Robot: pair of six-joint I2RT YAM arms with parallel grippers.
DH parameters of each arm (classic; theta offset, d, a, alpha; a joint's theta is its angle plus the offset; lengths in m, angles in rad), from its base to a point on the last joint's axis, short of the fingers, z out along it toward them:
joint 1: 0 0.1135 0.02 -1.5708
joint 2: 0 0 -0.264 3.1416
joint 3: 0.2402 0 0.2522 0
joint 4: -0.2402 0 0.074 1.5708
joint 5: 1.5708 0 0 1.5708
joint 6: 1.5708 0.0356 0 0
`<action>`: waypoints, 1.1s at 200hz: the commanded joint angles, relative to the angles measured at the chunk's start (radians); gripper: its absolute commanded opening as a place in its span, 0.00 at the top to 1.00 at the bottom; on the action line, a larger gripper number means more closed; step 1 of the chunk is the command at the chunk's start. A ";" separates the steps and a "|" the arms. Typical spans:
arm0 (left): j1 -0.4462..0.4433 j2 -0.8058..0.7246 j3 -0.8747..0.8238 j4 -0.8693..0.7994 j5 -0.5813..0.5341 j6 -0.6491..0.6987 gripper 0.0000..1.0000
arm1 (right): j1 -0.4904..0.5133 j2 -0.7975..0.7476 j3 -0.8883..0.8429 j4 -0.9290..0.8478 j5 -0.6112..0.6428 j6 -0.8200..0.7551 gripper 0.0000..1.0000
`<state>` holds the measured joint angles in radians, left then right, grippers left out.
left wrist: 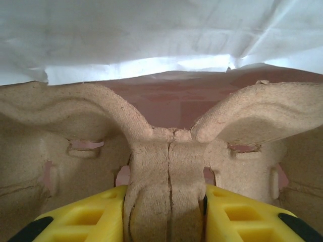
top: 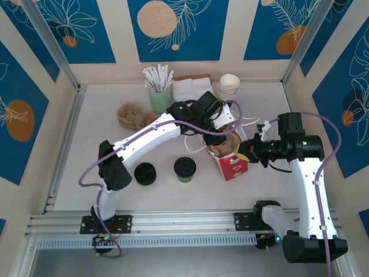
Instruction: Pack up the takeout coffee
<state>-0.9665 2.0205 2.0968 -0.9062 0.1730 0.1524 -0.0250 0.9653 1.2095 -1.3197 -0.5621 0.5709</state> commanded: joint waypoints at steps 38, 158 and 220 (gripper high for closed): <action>-0.012 0.057 0.047 -0.007 0.019 0.022 0.63 | -0.008 -0.013 -0.009 0.007 -0.031 -0.036 0.78; -0.009 0.097 0.073 -0.001 0.051 0.024 0.63 | -0.046 -0.042 0.170 0.048 0.325 -0.161 0.52; -0.008 0.098 0.071 0.024 0.085 0.021 0.63 | -0.043 0.030 0.077 0.244 0.313 -0.179 0.48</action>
<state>-0.9665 2.1029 2.1403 -0.9039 0.2161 0.1604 -0.0658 0.9543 1.3132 -1.1671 -0.2630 0.4171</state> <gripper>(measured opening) 0.375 0.517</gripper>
